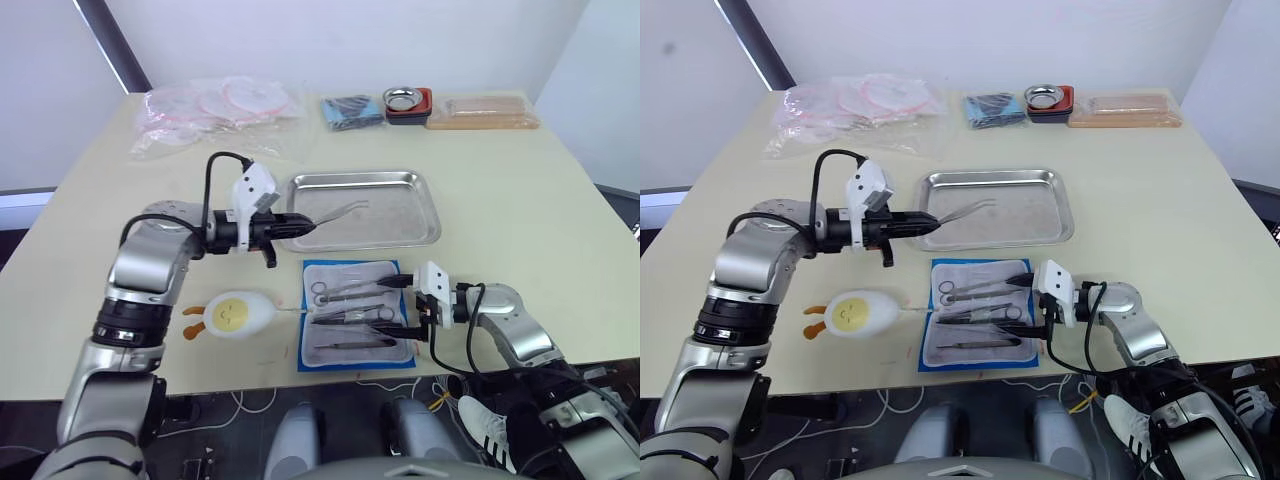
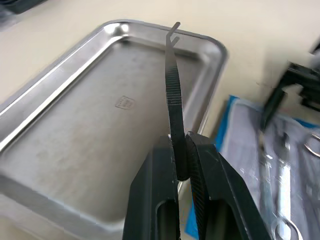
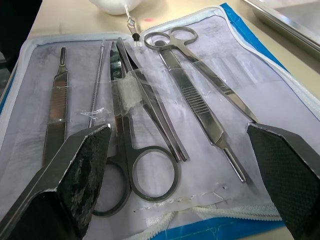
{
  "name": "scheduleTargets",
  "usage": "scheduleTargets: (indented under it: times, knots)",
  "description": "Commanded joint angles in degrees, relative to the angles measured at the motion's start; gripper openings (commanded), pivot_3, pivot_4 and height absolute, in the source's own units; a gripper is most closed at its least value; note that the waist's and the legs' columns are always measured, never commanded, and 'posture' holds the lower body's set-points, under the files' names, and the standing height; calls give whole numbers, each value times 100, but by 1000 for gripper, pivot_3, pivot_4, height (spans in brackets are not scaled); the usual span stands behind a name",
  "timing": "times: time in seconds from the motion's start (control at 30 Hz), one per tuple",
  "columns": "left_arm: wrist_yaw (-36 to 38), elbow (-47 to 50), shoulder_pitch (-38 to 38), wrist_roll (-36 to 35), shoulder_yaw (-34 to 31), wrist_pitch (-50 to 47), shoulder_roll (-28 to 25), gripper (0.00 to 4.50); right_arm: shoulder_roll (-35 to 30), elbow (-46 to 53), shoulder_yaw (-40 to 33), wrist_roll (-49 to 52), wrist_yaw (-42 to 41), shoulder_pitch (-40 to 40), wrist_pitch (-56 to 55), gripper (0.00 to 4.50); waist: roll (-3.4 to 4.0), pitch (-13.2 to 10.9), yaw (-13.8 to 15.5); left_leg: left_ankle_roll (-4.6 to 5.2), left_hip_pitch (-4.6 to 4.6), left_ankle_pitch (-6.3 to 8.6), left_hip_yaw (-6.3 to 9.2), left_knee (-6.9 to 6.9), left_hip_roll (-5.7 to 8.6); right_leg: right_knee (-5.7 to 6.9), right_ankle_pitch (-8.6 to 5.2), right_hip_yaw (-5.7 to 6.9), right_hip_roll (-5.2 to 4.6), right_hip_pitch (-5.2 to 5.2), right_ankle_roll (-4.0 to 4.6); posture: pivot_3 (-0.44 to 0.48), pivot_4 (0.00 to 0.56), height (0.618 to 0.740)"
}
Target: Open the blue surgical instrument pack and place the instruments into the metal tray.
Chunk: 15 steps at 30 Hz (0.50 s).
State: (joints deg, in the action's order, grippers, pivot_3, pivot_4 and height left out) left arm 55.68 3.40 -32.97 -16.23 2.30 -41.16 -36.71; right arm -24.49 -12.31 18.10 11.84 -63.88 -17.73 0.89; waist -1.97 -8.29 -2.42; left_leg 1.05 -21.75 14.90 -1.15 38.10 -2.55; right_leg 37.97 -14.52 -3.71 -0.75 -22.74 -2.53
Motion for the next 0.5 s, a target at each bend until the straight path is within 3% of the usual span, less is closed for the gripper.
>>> scheduleTargets:
  times: [0.03,0.5]
  knots:
    - [-537,378,72,-30,-156,-256,155,37,-156,-681,286,-404,-95,378,138,4500,0,0,0,0,0,0,0,0,0,0,0,0,0,0,0,0,150,740]
    - [-2633,425,180,116,-449,-715,1275,37,-352,-937,162,-491,-346,268,-327,4500,-3,-1,61,-1,-10,0,4,-2,27,-14,21,2,-36,5,-9,0,150,740]
